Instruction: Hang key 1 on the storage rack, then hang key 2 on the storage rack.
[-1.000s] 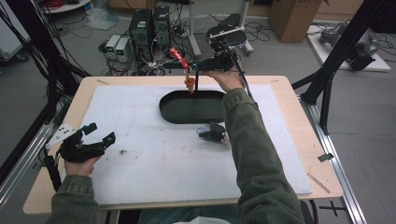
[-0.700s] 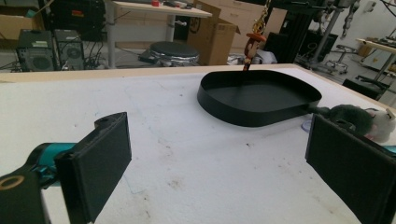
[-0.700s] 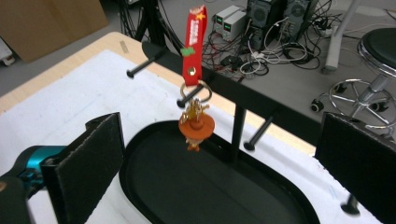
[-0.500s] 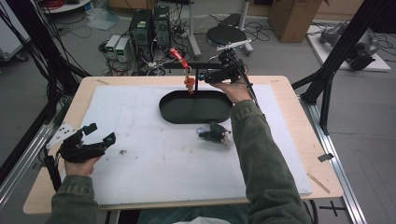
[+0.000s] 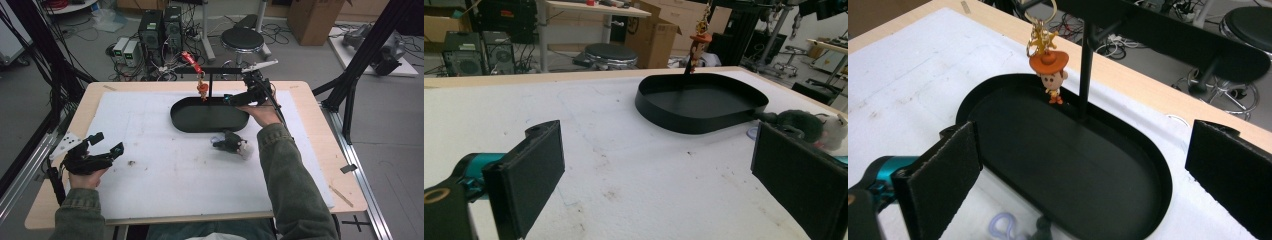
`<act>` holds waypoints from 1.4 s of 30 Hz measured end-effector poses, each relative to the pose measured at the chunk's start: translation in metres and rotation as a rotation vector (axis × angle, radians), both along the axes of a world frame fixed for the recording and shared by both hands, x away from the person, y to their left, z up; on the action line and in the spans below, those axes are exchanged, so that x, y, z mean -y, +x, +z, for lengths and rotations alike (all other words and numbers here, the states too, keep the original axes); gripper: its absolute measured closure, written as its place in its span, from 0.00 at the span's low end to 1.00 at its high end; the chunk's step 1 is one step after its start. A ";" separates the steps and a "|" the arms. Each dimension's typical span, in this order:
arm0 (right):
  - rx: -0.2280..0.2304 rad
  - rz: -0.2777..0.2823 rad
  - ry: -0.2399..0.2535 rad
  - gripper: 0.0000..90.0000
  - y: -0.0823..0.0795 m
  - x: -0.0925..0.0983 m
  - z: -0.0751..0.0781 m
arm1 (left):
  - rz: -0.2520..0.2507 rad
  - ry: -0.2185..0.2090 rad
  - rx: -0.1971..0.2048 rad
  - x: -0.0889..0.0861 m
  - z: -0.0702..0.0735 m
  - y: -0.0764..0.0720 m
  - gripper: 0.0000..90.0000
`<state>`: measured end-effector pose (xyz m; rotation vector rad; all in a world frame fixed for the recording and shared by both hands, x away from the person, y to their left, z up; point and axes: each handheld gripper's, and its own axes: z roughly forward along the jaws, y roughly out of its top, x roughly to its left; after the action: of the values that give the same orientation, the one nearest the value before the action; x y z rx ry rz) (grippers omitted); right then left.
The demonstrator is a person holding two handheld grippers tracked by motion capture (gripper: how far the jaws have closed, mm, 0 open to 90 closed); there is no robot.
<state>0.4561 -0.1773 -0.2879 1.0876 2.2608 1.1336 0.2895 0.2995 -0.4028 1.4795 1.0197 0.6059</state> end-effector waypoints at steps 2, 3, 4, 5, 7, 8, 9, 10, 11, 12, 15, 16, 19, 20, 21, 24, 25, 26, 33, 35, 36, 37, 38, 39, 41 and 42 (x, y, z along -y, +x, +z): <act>-0.015 0.001 0.009 0.01 -0.005 0.005 -0.004 | 0.000 0.000 -0.001 0.000 0.000 0.000 0.08; -0.012 0.002 0.011 0.01 -0.007 0.006 -0.006 | 0.001 0.001 0.000 0.000 0.000 0.000 0.08; -0.009 0.001 0.012 0.01 -0.009 0.008 -0.007 | 0.000 0.000 -0.001 0.000 0.000 0.000 0.08; -0.008 0.003 0.014 0.01 -0.012 0.010 -0.009 | 0.000 -0.002 -0.001 0.000 0.000 0.000 0.08; -0.008 0.002 0.021 0.01 -0.016 0.014 -0.012 | 0.000 -0.002 -0.002 0.000 0.000 0.000 0.08; -0.006 0.002 0.024 0.01 -0.019 0.016 -0.014 | 0.000 -0.002 -0.002 0.000 0.000 0.000 0.08; -0.006 0.006 0.027 0.01 -0.021 0.017 -0.015 | -0.001 -0.001 -0.004 0.001 0.000 0.000 0.08; -0.009 0.010 0.027 0.01 -0.023 0.018 -0.017 | -0.001 -0.001 -0.003 0.001 0.000 0.000 0.08; -0.012 0.013 0.023 0.01 -0.025 0.018 -0.018 | -0.001 -0.001 -0.003 0.001 0.000 0.000 0.08; -0.008 0.017 0.018 0.01 -0.026 0.018 -0.020 | -0.002 -0.001 -0.004 0.000 0.000 0.000 0.08; -0.018 0.020 0.018 0.01 -0.031 0.019 -0.026 | -0.001 -0.001 -0.004 0.000 0.000 0.000 0.08; -0.017 0.021 0.012 0.01 -0.032 0.019 -0.028 | -0.001 0.000 -0.003 0.000 0.000 0.000 0.08; -0.024 0.026 0.008 0.01 -0.034 0.021 -0.034 | -0.003 0.001 -0.005 0.000 0.000 0.000 0.08; -0.027 0.027 0.006 0.01 -0.035 0.021 -0.036 | -0.003 0.001 -0.005 0.000 0.000 0.000 0.08; -0.026 0.027 0.003 0.01 -0.036 0.022 -0.038 | -0.003 0.000 -0.005 0.000 0.000 0.000 0.08; -0.039 0.026 -0.003 0.01 -0.040 0.024 -0.045 | -0.001 0.000 -0.006 0.000 0.000 0.000 0.08; -0.041 0.023 0.000 0.01 -0.041 0.024 -0.046 | -0.001 0.001 -0.006 0.000 0.000 0.000 0.08; -0.041 0.028 -0.001 0.01 -0.042 0.025 -0.047 | -0.001 0.002 -0.006 0.000 0.000 0.000 0.08; -0.049 0.036 -0.014 0.01 -0.052 0.028 -0.058 | -0.003 0.002 -0.011 0.000 0.000 0.000 0.08; -0.052 0.043 -0.017 0.01 -0.055 0.029 -0.063 | -0.003 0.002 -0.010 0.000 0.000 0.000 0.08; -0.059 0.048 -0.027 0.01 -0.057 0.029 -0.065 | -0.003 0.002 -0.011 0.000 0.000 0.000 0.08; -0.066 0.050 -0.032 0.01 -0.059 0.029 -0.067 | -0.002 0.002 -0.009 0.000 0.000 0.000 0.08; -0.066 0.055 -0.046 0.01 -0.060 0.029 -0.069 | -0.002 0.002 -0.010 0.000 0.000 0.000 0.08; -0.070 0.052 -0.054 0.01 -0.061 0.028 -0.070 | -0.002 0.001 -0.010 0.000 0.000 0.000 0.08; -0.071 0.054 -0.058 0.01 -0.063 0.029 -0.074 | -0.008 0.003 -0.016 -0.001 -0.001 0.000 0.08; -0.072 0.057 -0.066 0.01 -0.064 0.029 -0.077 | -0.008 0.006 -0.018 -0.001 -0.001 0.000 0.08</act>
<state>0.3919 -0.2068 -0.3649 1.0607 2.3813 1.0493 0.2898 0.3001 -0.4035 1.4963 1.0259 0.5914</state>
